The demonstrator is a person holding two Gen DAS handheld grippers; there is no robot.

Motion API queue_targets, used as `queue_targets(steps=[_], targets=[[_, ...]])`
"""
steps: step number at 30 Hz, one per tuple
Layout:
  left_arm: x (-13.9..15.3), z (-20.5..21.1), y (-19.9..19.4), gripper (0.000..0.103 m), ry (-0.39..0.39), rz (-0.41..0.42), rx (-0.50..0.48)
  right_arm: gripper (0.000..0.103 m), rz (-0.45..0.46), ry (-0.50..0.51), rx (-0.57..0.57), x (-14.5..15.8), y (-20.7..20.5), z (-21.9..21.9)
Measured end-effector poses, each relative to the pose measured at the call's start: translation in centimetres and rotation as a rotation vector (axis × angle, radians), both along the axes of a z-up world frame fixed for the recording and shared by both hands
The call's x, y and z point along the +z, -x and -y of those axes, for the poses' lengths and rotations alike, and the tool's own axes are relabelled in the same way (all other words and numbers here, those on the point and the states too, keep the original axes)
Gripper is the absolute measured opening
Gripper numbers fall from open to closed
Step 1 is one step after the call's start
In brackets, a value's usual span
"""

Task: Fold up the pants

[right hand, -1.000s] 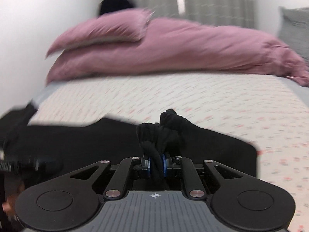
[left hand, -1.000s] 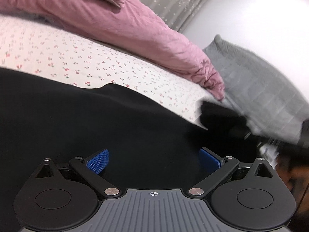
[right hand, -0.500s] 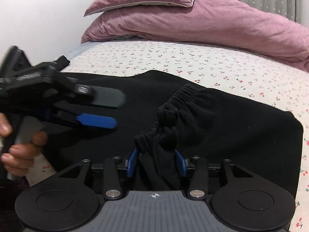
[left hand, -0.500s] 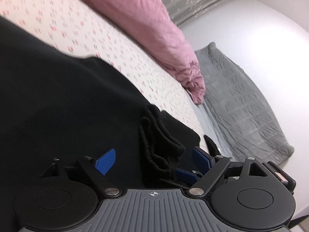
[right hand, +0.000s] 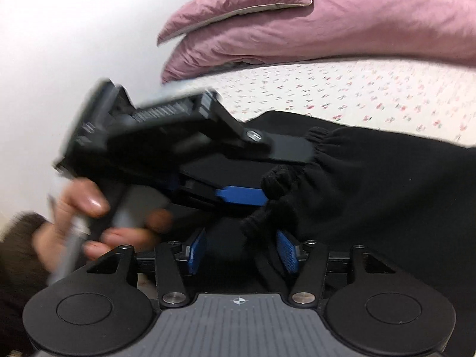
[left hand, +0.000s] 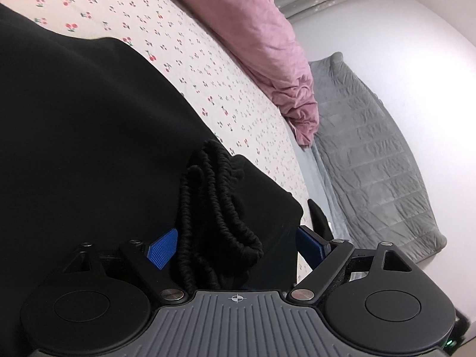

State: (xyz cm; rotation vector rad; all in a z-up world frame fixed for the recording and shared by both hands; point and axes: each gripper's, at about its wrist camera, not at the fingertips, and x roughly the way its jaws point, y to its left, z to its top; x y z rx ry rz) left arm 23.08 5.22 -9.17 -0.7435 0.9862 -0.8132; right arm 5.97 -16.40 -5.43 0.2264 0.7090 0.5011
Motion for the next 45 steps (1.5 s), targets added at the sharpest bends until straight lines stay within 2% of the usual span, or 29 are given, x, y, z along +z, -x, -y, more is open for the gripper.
queue_targets(steps=[2,4,8,11,17,20,30,38,45], targets=[[-0.2,0.7,0.0,0.058,-0.024,-0.004,0.001,0.056,0.004,0.003,-0.017,0.5,0.2,0.6],[-0.4,1.1,0.0,0.042,-0.064,-0.009,0.007,0.057,0.008,0.039,-0.048,1.0,0.4,1.2],[-0.3,0.7,0.3,0.029,-0.082,-0.012,0.064,0.061,0.023,0.124,-0.124,0.9,0.6,2.0],[0.8,0.6,1.1,0.023,-0.122,0.049,0.088,0.065,0.021,0.126,-0.173,0.8,0.7,2.9],[4.7,-1.5,3.2,0.021,-0.169,0.231,0.162,0.072,0.032,0.138,-0.229,0.6,1.0,3.5],[5.8,-3.3,3.9,0.02,-0.182,0.267,0.213,0.073,0.027,0.138,-0.233,0.5,0.8,3.2],[8.2,-11.2,5.4,0.02,-0.284,0.331,0.452,0.075,0.012,0.143,-0.197,-0.1,-1.9,0.4],[8.6,-17.9,7.0,0.019,-0.359,0.333,0.649,0.078,0.023,0.155,-0.126,-0.4,-3.0,-2.4],[8.5,-22.4,8.6,0.019,-0.393,0.335,0.769,0.079,0.049,0.165,-0.073,-0.7,-3.7,-4.6]])
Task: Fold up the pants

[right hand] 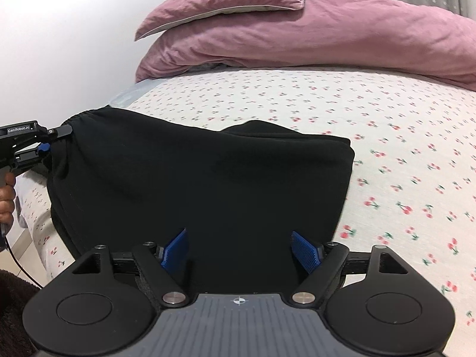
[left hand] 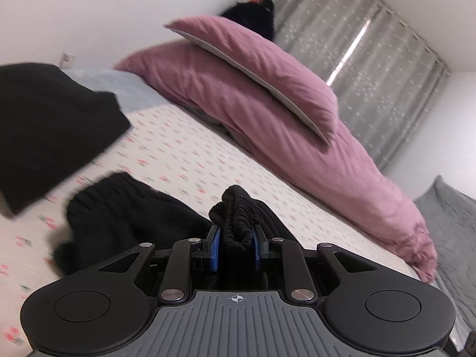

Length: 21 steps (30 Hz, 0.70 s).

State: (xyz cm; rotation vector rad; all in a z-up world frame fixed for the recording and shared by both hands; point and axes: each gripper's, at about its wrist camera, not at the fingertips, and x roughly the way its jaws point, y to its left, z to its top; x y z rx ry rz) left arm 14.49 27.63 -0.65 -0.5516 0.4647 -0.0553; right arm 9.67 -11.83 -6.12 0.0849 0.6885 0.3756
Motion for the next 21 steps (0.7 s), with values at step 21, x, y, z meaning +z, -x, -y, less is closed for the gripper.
queue_targets(steps=[21], targets=[[-0.2,-4.6,1.6,0.054,-0.211,-0.07,0.181,0.082,0.059,0.061,0.038,0.7,-0.3,-0.3]])
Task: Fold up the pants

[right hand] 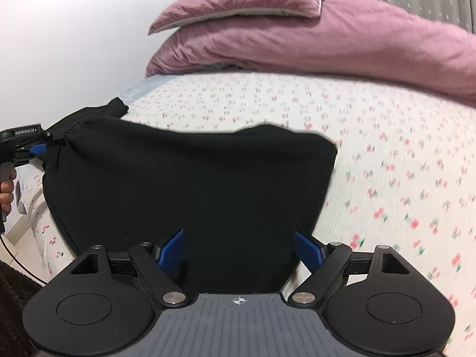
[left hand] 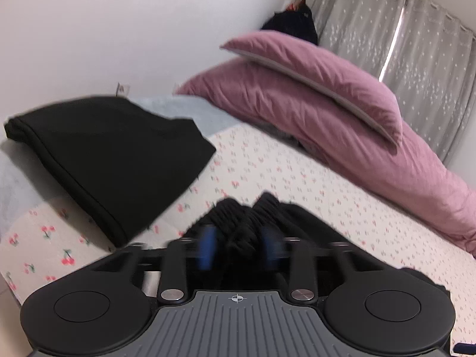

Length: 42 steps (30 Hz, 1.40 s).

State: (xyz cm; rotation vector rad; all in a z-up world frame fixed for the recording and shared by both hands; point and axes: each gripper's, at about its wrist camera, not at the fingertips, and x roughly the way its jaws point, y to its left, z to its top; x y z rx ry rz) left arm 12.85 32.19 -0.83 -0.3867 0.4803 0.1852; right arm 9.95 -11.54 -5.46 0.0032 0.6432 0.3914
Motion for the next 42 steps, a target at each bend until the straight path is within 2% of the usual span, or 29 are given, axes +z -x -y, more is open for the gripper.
queue_targets(steps=[1,5,7,10,15,19,20,21,22,23,24,25,26,28,30,32,34,35,37,39,40,42], targets=[[0.4,0.1,0.1,0.059,-0.013,0.008,0.003,0.082,0.017,0.016,-0.001,0.4,-0.3,0.1],[2.2,1.6,-0.9,0.06,-0.102,0.03,-0.082,0.079,0.09,0.063,-0.008,2.0,-2.4,0.5],[3.1,3.3,-2.0,0.063,-0.165,0.034,-0.187,0.074,0.121,0.084,0.012,2.6,-3.7,0.6],[3.5,6.4,-4.6,0.064,-0.252,0.002,-0.408,0.065,0.162,0.148,0.091,3.2,-5.9,0.3],[1.9,11.4,-8.7,0.064,-0.473,-0.038,-0.703,0.044,0.137,0.249,0.227,2.8,-8.8,-1.3],[0.1,13.7,-10.5,0.064,-0.617,-0.11,-0.843,0.042,0.111,0.335,0.244,1.7,-10.4,-2.2],[-0.4,13.9,-10.8,0.064,-0.643,-0.132,-0.859,0.036,0.095,0.34,0.249,1.3,-10.6,-2.3],[-0.8,14.0,-11.0,0.064,-0.656,-0.153,-0.871,0.025,0.078,0.339,0.259,1.0,-10.7,-2.3],[-1.1,14.2,-11.1,0.063,-0.665,-0.176,-0.879,0.018,0.071,0.341,0.27,0.7,-10.6,-2.4],[-1.6,14.1,-11.1,0.055,-0.672,-0.194,-0.881,0.006,0.08,0.347,0.277,0.5,-10.2,-2.5],[-2.0,13.9,-11.0,0.047,-0.67,-0.206,-0.891,0.005,0.103,0.358,0.277,0.2,-9.7,-2.7],[-2.1,13.8,-11.0,0.029,-0.666,-0.209,-0.894,0.004,0.131,0.369,0.271,0.0,-9.1,-2.7],[-2.3,13.8,-10.5,0.016,-0.668,-0.201,-0.877,0.003,0.16,0.375,0.262,-0.1,-8.4,-2.8],[-2.6,13.6,-9.2,0.004,-0.684,-0.149,-0.82,0.002,0.225,0.373,0.229,-0.2,-7.2,-2.6],[-2.5,13.2,-7.8,0.002,-0.672,-0.07,-0.773,0.001,0.322,0.371,0.182,-0.3,-5.7,-2.3],[-2.3,12.6,-6.2,0.002,-0.654,0.071,-0.722,0.001,0.394,0.353,0.156,-0.4,-4.5,-2.0],[-2.3,12.0,-5.1,0.003,-0.616,0.174,-0.678,0.0,0.397,0.347,0.106,-0.5,-4.8,-2.0],[-2.4,11.9,-5.1,0.005,-0.607,0.169,-0.657,0.0,0.375,0.36,0.074,-0.7,-5.5,-2.2],[-3.0,12.2,-6.2,0.013,-0.635,0.097,-0.596,0.002,0.373,0.399,0.0,-0.8,-6.3,-2.4],[-3.3,12.3,-7.4,0.013,-0.652,0.027,-0.529,0.013,0.357,0.35,-0.036,-0.2,-6.5,-1.8],[-2.9,12.0,-7.4,0.013,-0.642,0.027,-0.503,0.017,0.341,0.302,-0.038,0.4,-6.3,-1.3],[-1.6,11.2,-6.5,0.027,-0.579,0.065,-0.477,0.022,0.319,0.24,0.005,1.2,-5.5,-0.8]])
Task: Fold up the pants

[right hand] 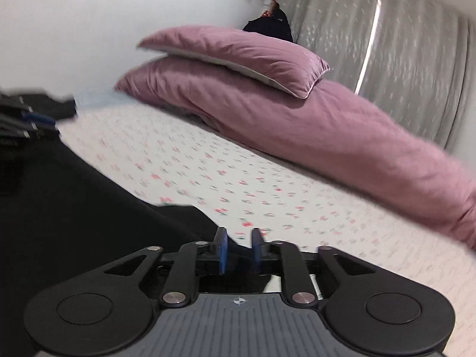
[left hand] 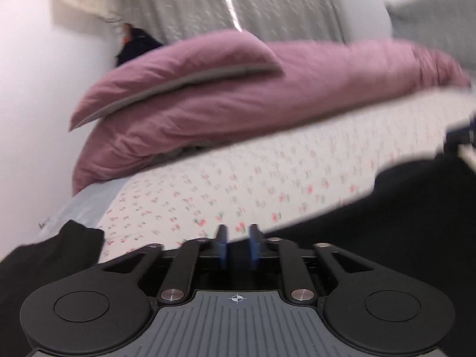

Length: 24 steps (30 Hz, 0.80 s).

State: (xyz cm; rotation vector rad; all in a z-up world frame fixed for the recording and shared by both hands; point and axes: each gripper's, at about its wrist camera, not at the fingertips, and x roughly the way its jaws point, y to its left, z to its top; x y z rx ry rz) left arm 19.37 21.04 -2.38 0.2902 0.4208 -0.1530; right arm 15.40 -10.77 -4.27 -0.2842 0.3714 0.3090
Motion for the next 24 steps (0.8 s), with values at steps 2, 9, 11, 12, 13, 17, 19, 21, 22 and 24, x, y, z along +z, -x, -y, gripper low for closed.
queue_targets(steps=[2,9,11,12,13,17,19,21,22,24], targets=[[1.4,-0.5,1.1,0.044,0.092,0.014,-0.038,0.03,-0.035,-0.01,0.068,0.4,0.7,-0.6],[-0.5,2.3,-1.2,0.048,0.113,-0.22,-0.181,0.026,-0.185,0.011,0.103,-2.3,-1.9,-3.0],[-1.9,2.4,-2.4,0.048,0.064,-0.257,-0.133,0.025,-0.165,0.022,0.012,-2.9,-3.1,-2.0],[-2.3,2.0,-2.6,0.048,0.077,-0.263,-0.125,0.025,-0.18,-0.023,-0.025,-2.6,-3.6,-1.1],[-2.2,1.6,-2.7,0.049,0.109,-0.272,-0.117,0.024,-0.197,-0.072,-0.064,-2.1,-3.9,-0.2],[-1.3,1.3,-1.3,0.047,0.1,-0.264,-0.081,0.034,-0.186,-0.079,-0.098,-0.9,-2.0,0.6],[-0.4,1.3,-0.3,0.049,0.115,-0.26,-0.08,0.036,-0.199,-0.104,-0.051,-0.6,-0.7,0.6],[0.0,1.4,0.4,0.051,0.151,-0.258,-0.098,0.038,-0.232,-0.145,0.03,-0.3,0.9,0.1],[0.2,1.6,0.9,0.052,0.168,-0.258,-0.111,0.039,-0.252,-0.15,0.074,-0.4,1.7,-0.3],[0.2,2.0,1.8,0.053,0.183,-0.269,-0.147,0.04,-0.281,-0.132,0.139,-0.5,3.0,-1.1]])
